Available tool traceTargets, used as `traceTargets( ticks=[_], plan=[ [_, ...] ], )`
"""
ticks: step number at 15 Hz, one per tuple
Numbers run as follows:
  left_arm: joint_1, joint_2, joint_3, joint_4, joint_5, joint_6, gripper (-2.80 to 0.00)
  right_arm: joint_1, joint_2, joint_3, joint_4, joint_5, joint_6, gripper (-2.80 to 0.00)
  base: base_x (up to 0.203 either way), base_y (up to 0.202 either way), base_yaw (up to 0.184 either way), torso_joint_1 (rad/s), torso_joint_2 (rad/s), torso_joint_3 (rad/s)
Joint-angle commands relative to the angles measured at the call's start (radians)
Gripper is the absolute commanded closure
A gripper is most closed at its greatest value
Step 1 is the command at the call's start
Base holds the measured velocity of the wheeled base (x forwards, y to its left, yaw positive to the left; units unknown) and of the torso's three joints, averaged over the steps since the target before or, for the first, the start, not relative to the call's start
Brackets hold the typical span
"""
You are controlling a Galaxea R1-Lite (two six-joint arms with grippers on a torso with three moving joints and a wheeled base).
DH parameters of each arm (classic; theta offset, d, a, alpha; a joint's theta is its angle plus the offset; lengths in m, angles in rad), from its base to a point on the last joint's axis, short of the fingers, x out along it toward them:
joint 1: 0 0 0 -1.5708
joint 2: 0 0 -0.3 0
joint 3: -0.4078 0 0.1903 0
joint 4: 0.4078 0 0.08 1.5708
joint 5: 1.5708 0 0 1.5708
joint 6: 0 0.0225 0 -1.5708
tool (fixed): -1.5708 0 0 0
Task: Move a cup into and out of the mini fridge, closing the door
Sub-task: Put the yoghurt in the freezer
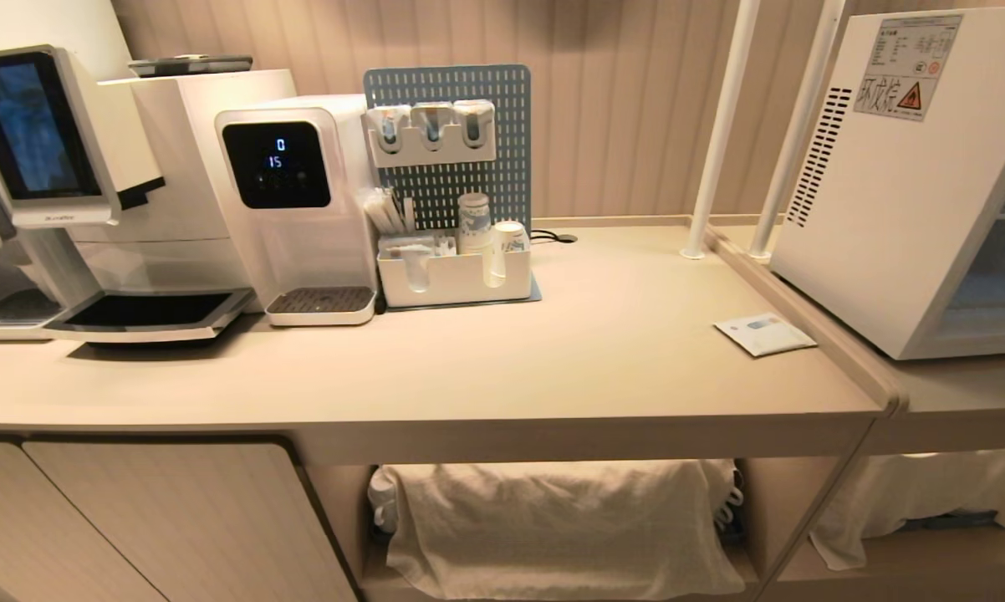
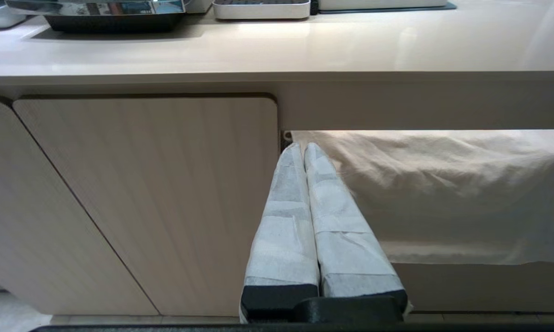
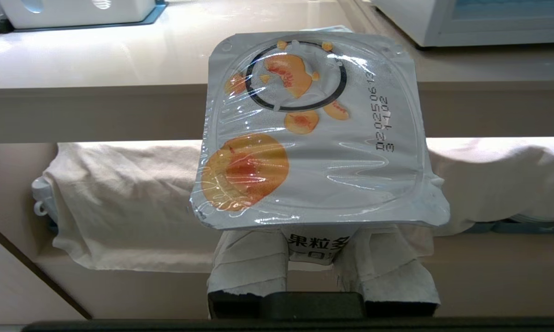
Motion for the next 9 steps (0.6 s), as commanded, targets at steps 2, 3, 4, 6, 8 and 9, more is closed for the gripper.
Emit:
traceTargets(
  ticks=[2,3,4,6,8,9],
  plan=[
    [0.0,0.0,0.0,-0.001,0.0,-0.001,0.0,0.0,0.0,0.006,0.001,0.001,0.001,0.0,0.0,-0.195,-0.001,0.005,0.0,0.002],
    [-0.001,0.0,0.0,-0.001,0.0,-0.002,0.0,0.0,0.0,0.007,0.001,0.001,0.001,0.0,0.0,-0.198,-0.001,0.001,0.01,0.007],
    [-0.001,0.0,0.0,-0.001,0.0,-0.002,0.0,0.001,0.0,0.008,-0.001,0.001,-0.001,0.0,0.0,-0.197,-0.005,0.007,0.0,0.001],
    [-0.001,0.0,0.0,-0.001,0.0,-0.003,0.0,0.0,0.0,0.008,-0.001,0.001,-0.004,0.0,0.0,-0.194,0.0,0.001,0.0,0.001],
    [-0.001,0.0,0.0,-0.001,0.0,-0.005,0.0,0.0,0.0,0.008,-0.001,0.001,-0.005,0.0,0.0,-0.196,0.002,0.003,0.0,0.004],
    [0.0,0.0,0.001,-0.001,0.0,-0.003,0.0,0.0,0.0,0.008,-0.001,0.001,-0.005,0.0,0.0,-0.202,0.003,0.008,0.01,0.005]
  ],
)
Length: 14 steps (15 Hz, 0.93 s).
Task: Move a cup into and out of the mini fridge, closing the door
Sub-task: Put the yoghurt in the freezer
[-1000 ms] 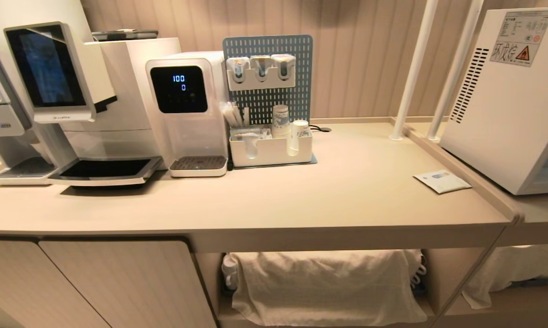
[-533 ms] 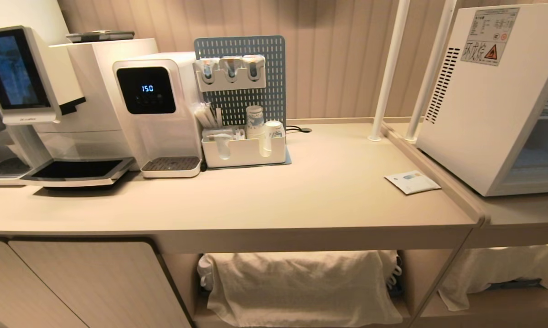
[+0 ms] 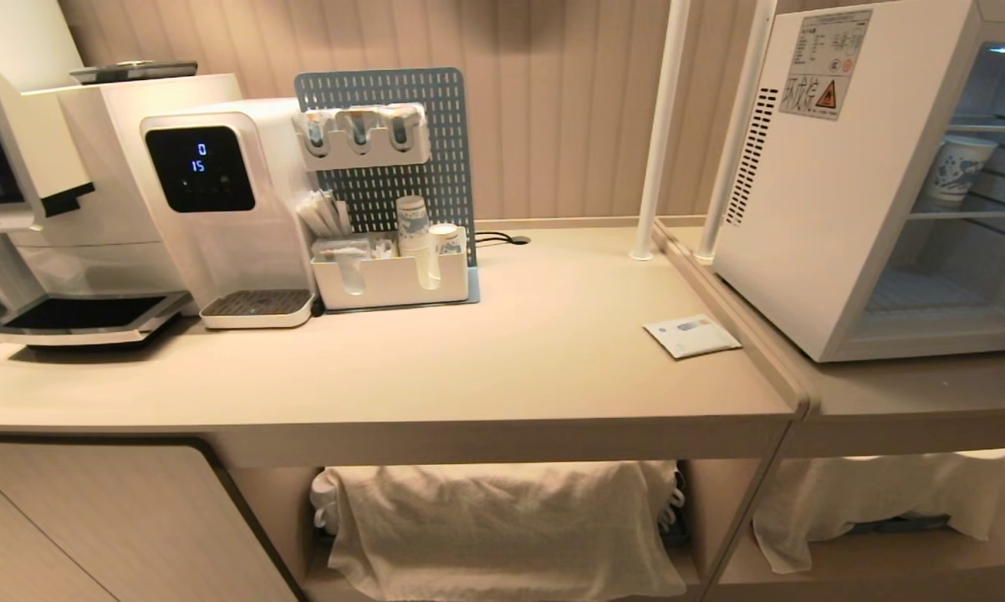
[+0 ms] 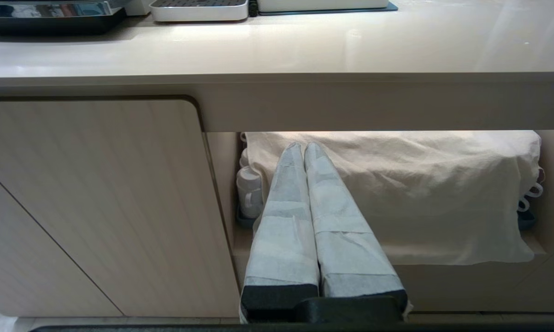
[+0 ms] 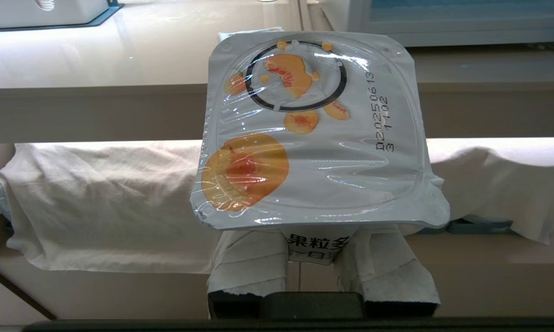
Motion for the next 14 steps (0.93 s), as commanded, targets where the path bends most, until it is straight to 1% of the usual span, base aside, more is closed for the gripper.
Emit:
traceTargets(
  ticks=[1,14],
  plan=[
    [-0.001,0.0,0.0,-0.001,0.0,0.0,0.0,-0.001,0.0,0.008,0.0,0.0,0.0,0.0,0.0,-0.195,0.0,0.007,0.0,0.007],
    [0.0,0.0,0.0,-0.002,0.0,0.002,0.0,-0.001,0.0,0.008,0.0,0.0,0.0,0.0,0.0,-0.195,0.001,0.004,0.0,0.003]
  ],
)
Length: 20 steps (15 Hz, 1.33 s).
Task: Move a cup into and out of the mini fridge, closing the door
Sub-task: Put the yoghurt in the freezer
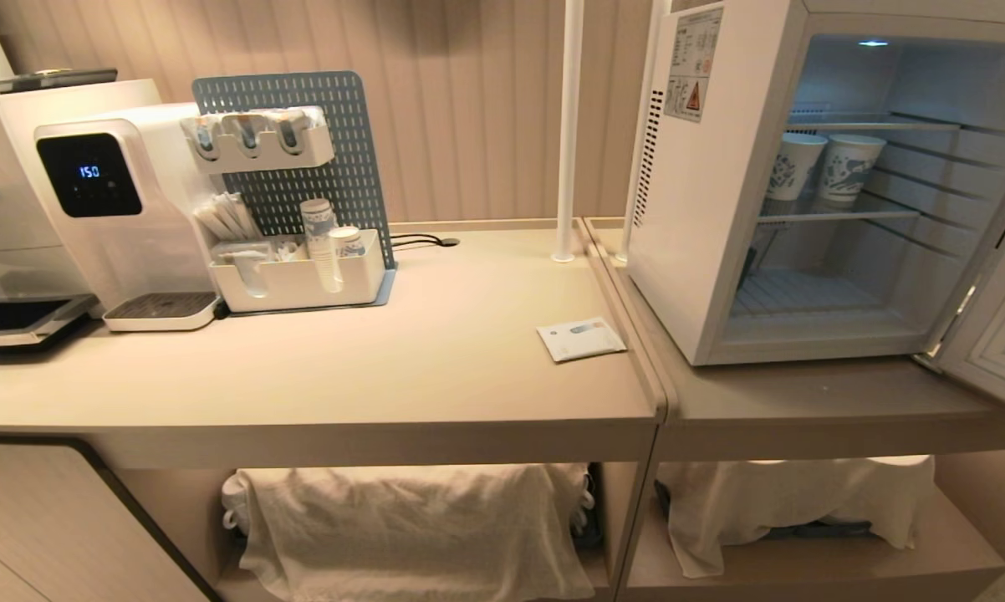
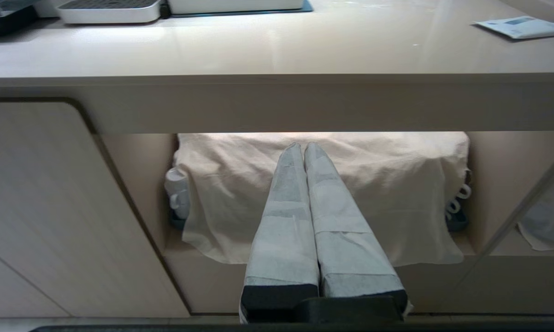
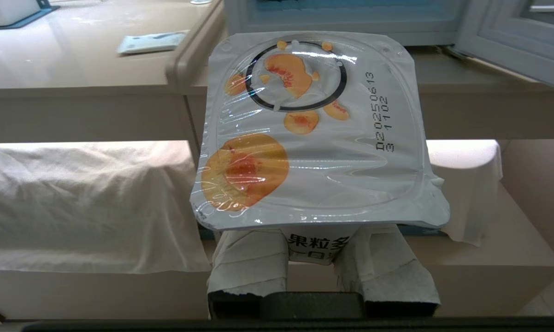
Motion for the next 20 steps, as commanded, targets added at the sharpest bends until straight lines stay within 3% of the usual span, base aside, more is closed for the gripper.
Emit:
traceTargets(
  ticks=[1,6,20],
  plan=[
    [-0.001,0.0,0.0,0.0,0.001,0.002,0.0,0.0,0.0,0.008,0.0,0.0,0.0,0.0,0.0,-0.196,0.001,0.005,0.01,0.006],
    [-0.001,0.0,0.002,0.001,0.001,-0.005,0.0,-0.001,0.0,0.008,0.0,0.0,0.001,0.0,0.0,-0.149,-0.003,0.001,0.0,0.003],
    [-0.001,0.0,0.002,0.0,0.001,0.002,0.0,0.001,0.0,0.008,0.0,0.0,0.003,0.0,0.0,0.0,0.0,0.0,0.0,0.0]
  ],
)
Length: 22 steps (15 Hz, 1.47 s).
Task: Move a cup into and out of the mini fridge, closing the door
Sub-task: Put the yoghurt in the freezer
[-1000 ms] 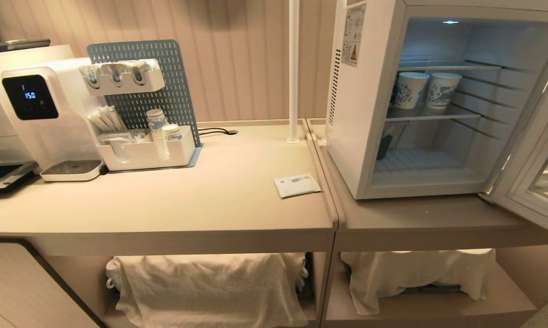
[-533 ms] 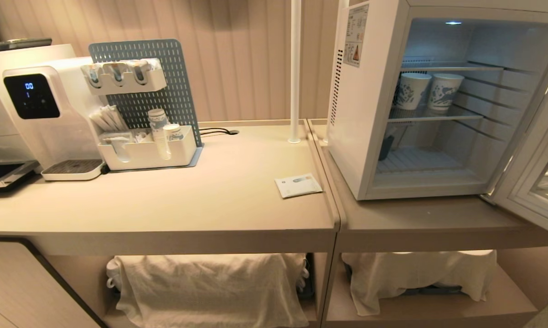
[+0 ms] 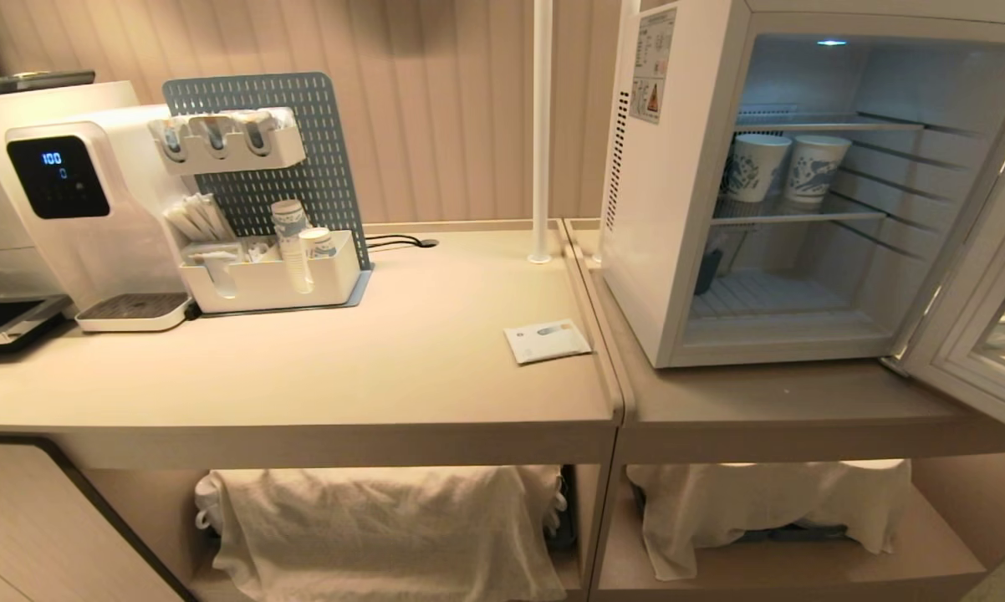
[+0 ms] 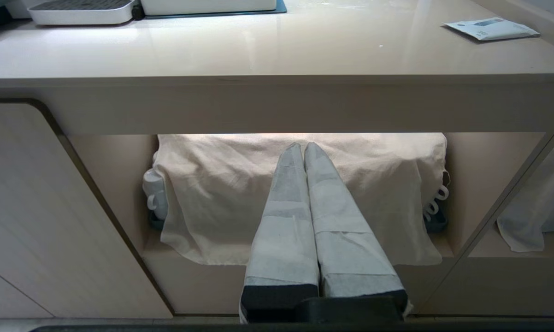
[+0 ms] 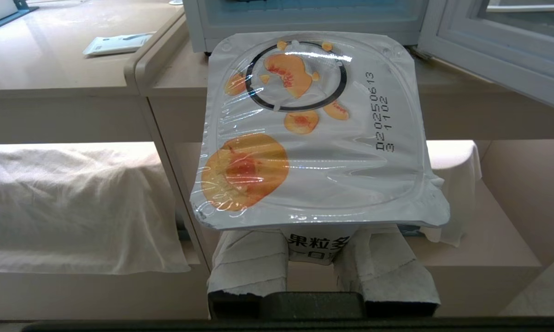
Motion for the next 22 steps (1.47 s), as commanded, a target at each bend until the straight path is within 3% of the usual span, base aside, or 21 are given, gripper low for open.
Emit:
traceTargets(
  ticks=[1,5,22],
  plan=[
    [0.0,0.0,0.0,-0.001,0.0,0.001,0.0,-0.001,0.0,0.008,0.0,0.0,0.0,0.0,0.083,-0.052,0.001,0.002,0.0,0.0],
    [0.001,0.0,0.0,-0.001,0.0,-0.004,0.0,-0.001,0.0,0.008,0.0,0.0,0.0,0.0,0.177,-0.157,0.001,0.001,0.0,0.003],
    [0.0,0.0,0.0,0.001,0.0,-0.007,0.0,0.001,0.0,0.006,0.001,0.0,-0.005,0.0,0.002,-0.005,0.0,0.0,0.0,0.0]
  ],
)
